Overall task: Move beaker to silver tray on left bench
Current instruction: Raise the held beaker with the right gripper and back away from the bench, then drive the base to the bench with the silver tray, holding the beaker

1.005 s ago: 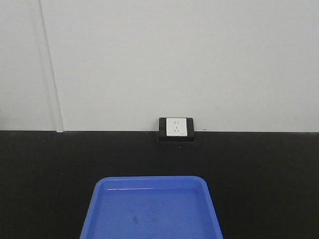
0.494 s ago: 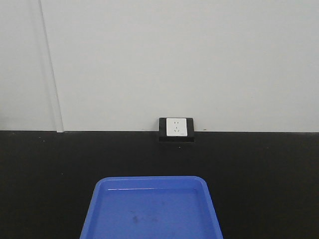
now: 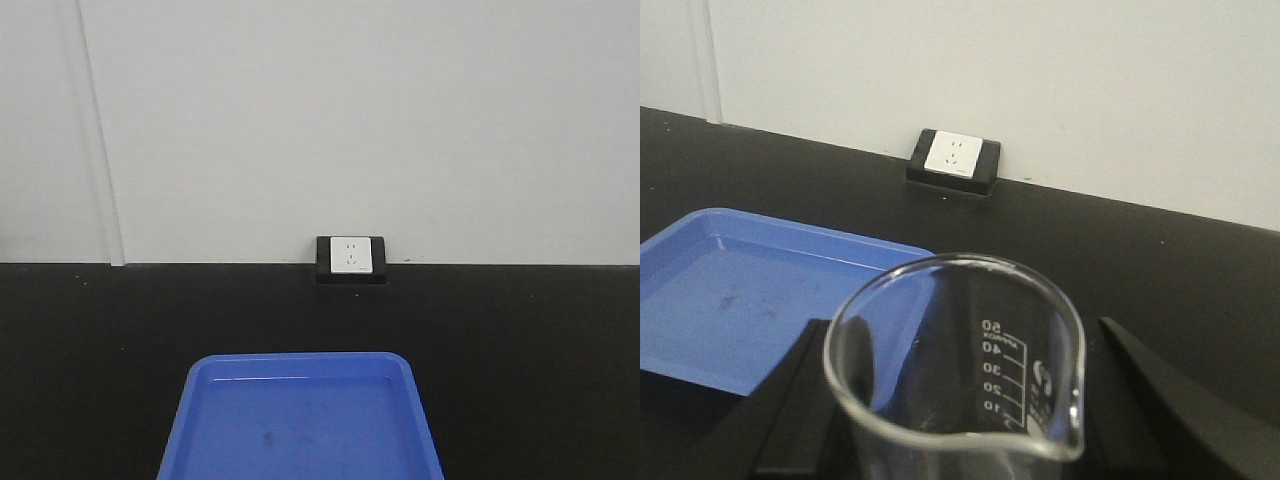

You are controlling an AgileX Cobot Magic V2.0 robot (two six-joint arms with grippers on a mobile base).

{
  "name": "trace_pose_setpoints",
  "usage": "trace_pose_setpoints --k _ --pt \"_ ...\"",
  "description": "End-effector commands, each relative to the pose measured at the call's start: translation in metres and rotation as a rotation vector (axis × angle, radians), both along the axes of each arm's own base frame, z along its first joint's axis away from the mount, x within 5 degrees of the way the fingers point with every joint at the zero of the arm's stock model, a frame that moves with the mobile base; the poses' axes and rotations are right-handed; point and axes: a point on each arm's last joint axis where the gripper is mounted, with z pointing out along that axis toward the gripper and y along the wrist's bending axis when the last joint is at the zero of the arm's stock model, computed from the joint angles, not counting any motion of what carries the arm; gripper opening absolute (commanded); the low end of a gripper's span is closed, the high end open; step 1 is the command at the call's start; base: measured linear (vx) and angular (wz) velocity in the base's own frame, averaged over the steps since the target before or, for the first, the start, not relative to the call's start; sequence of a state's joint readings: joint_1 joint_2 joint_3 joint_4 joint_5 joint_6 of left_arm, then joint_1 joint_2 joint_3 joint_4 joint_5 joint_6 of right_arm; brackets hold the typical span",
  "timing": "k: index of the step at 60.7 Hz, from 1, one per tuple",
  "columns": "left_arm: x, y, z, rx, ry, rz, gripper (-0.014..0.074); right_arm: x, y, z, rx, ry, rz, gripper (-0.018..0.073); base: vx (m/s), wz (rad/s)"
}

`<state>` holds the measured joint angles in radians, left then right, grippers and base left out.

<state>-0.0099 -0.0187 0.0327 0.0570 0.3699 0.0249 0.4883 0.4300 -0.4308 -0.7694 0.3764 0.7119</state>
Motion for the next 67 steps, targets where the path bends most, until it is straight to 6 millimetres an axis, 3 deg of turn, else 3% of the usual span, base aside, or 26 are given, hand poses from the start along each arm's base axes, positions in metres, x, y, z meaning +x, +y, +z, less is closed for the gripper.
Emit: trace_pose_setpoints --k 1,67 --pt "0.0018 -0.0008 0.0003 -0.005 -0.063 -0.010 0.0001 0.0000 0.0024 0.0134 -0.004 -0.070 0.030 -0.0011 -0.05 -0.07" --pt "0.0018 -0.0008 0.0003 -0.005 -0.063 -0.010 0.0001 0.0000 0.0024 0.0134 -0.004 -0.070 0.030 -0.0011 -0.19 -0.10"
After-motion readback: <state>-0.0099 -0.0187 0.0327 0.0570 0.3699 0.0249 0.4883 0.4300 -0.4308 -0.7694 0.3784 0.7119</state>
